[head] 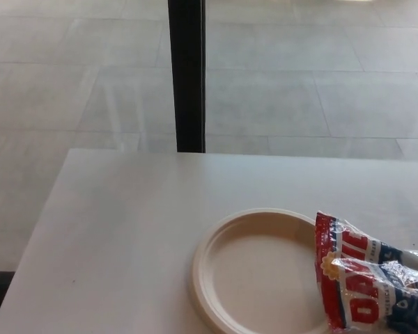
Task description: The robot uses its right hand to pick up a bag of sunflower seeds kept in the middle of the desk and tilts it over a plate kept next to it to pour out a few seeds and then puts the bag of seeds back on the desk
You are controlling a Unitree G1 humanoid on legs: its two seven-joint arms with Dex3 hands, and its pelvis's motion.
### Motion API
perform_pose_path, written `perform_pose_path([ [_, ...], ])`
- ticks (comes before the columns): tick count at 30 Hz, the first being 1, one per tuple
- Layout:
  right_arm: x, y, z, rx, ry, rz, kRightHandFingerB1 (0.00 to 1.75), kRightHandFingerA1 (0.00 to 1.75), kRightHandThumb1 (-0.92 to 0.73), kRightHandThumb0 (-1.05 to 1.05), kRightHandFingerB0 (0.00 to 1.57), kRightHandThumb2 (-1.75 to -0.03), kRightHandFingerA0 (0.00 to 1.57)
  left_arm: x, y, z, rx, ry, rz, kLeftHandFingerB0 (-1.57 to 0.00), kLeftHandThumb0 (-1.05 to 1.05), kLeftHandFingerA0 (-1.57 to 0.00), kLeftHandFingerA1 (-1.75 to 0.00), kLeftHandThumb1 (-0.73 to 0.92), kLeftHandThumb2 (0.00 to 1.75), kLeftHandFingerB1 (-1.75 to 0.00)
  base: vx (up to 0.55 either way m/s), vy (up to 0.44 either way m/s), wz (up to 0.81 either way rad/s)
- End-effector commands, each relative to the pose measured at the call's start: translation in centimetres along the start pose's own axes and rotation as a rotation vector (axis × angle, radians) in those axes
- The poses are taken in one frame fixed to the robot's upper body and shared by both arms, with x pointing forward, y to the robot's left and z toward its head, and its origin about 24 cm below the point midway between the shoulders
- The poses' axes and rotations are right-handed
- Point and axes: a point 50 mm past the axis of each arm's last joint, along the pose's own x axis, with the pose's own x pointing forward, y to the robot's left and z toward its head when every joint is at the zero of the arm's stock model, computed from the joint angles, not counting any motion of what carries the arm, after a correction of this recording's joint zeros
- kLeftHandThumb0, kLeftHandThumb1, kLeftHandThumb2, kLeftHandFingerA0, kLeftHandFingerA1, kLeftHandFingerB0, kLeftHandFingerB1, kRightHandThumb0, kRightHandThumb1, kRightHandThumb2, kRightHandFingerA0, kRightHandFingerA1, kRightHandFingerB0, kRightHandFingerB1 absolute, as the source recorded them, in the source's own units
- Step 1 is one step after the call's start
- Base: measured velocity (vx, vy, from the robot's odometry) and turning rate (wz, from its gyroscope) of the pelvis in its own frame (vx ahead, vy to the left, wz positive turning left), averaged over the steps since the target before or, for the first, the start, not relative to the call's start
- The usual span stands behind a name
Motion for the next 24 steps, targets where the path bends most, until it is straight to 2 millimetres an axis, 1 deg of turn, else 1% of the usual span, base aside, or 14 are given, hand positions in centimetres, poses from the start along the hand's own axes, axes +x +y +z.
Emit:
perform_pose_path([
  [1,0.6,1.9,-0.8,-0.066,0.123,0.174,0.03,0.00,-0.50,-0.88,0.00,-0.81,0.00,-0.1,0.6,0.1,0.003,-0.008,0.018,-0.68,-0.46,-0.72,-0.73,0.59,0.58,-0.53,0.00,0.000,0.00],
  [2,0.7,2.1,-1.0,-0.073,0.136,0.188,0.01,0.00,-0.50,-0.89,0.00,-0.81,0.00,-0.1,0.6,0.1,-0.013,-0.009,0.022,-0.71,-0.46,-0.73,-0.77,0.57,0.57,-0.54,0.00,0.000,0.00],
  [4,0.7,2.3,-1.3,-0.059,0.163,0.196,0.04,0.00,-0.50,-0.90,0.00,-0.82,0.00,-0.1,0.6,0.1,-0.034,-0.014,0.018,-0.72,-0.46,-0.75,-0.78,0.56,0.57,-0.57,0.00,0.000,0.00],
  [5,0.7,2.4,-1.6,-0.082,0.182,0.205,0.04,0.07,-0.57,-0.98,0.00,-0.90,0.00,0.0,0.5,0.3,-0.012,-0.012,0.022,-0.70,-0.45,-0.75,-0.76,0.58,0.57,-0.54,0.00,0.000,0.00],
  [7,0.6,2.8,-2.3,-0.118,0.209,0.228,0.01,0.05,-0.64,-1.05,0.00,-0.96,0.00,0.0,0.4,0.4,0.016,-0.009,0.026,-0.68,-0.45,-0.72,-0.72,0.59,0.58,-0.52,0.00,0.000,0.00],
  [8,0.5,3.0,-2.7,-0.138,0.225,0.240,0.02,0.06,-0.66,-1.05,0.00,-0.99,0.00,0.0,0.4,0.3,0.027,-0.014,0.027,-0.67,-0.47,-0.71,-0.73,0.57,0.57,-0.53,0.00,0.000,0.00],
  [10,0.5,3.1,-2.9,-0.155,0.230,0.246,0.02,0.07,-0.67,-1.05,0.00,-1.01,0.00,0.0,0.5,0.4,0.016,-0.020,0.017,-0.65,-0.47,-0.70,-0.73,0.58,0.58,-0.53,0.00,0.000,0.00],
  [12,0.4,3.3,-3.5,-0.157,0.235,0.250,0.02,0.07,-0.67,-1.05,0.00,-1.01,0.00,0.0,0.4,0.2,0.005,-0.008,0.032,-0.67,-0.46,-0.73,-0.75,0.57,0.57,-0.53,0.00,0.000,0.00],
  [13,0.4,3.5,-3.6,-0.162,0.239,0.252,0.04,0.07,-0.67,-1.05,0.00,-1.01,0.00,0.0,0.4,0.2,0.004,-0.008,0.026,-0.64,-0.45,-0.70,-0.74,0.59,0.58,-0.52,0.00,0.000,0.00],
  [15,0.6,3.8,-3.8,-0.160,0.242,0.258,0.04,0.08,-0.67,-1.05,0.00,-1.02,0.00,0.0,0.4,0.3,-0.013,-0.006,0.027,-0.66,-0.43,-0.72,-0.76,0.58,0.57,-0.55,0.00,0.000,0.00],
  [18,0.7,4.0,-3.8,-0.157,0.235,0.257,0.02,0.07,-0.67,-1.05,0.00,-1.03,0.00,0.1,0.3,0.6,0.022,-0.013,0.020,-0.65,-0.45,-0.71,-0.74,0.60,0.58,-0.54,0.00,0.000,0.00],
  [20,1.0,4.7,-3.3,-0.181,0.217,0.275,0.01,0.06,-0.67,-1.05,0.00,-1.02,0.00,0.0,0.4,0.6,0.033,-0.020,0.012,-0.63,-0.46,-0.71,-0.73,0.61,0.58,-0.51,0.00,0.000,0.00],
  [21,1.0,4.8,-3.3,-0.182,0.216,0.275,0.03,0.06,-0.67,-1.05,0.00,-1.01,0.00,0.0,0.4,0.6,0.031,-0.018,0.013,-0.63,-0.46,-0.70,-0.71,0.60,0.58,-0.50,0.00,0.000,0.00],
  [24,1.3,5.3,-2.7,-0.189,0.191,0.284,0.05,0.06,-0.67,-1.05,0.00,-1.01,0.00,0.1,0.3,0.5,0.012,-0.006,0.021,-0.70,-0.48,-0.71,-0.71,0.57,0.57,-0.53,0.00,0.000,0.00],
])
